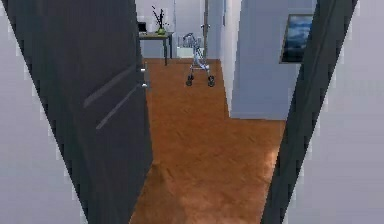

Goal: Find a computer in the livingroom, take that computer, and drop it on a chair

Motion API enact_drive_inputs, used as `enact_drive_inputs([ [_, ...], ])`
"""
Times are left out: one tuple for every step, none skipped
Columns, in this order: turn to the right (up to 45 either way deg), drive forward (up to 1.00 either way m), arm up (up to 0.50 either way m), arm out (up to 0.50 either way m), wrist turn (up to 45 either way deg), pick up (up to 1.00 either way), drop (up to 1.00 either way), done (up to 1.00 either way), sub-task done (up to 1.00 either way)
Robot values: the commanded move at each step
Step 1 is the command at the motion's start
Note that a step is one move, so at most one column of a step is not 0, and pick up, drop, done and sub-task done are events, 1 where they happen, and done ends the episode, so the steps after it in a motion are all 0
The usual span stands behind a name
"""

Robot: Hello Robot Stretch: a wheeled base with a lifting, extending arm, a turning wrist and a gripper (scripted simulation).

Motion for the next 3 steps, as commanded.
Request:
enact_drive_inputs([
  [0.0, 0.25, 0.0, 0.0, 0.0, 0.0, 0.0, 0.0, 0.0],
  [3.0, 0.0, 0.0, 0.0, 0.0, 0.0, 0.0, 0.0, 0.0],
  [0.0, 0.3, 0.0, 0.0, 0.0, 0.0, 0.0, 0.0, 0.0],
])
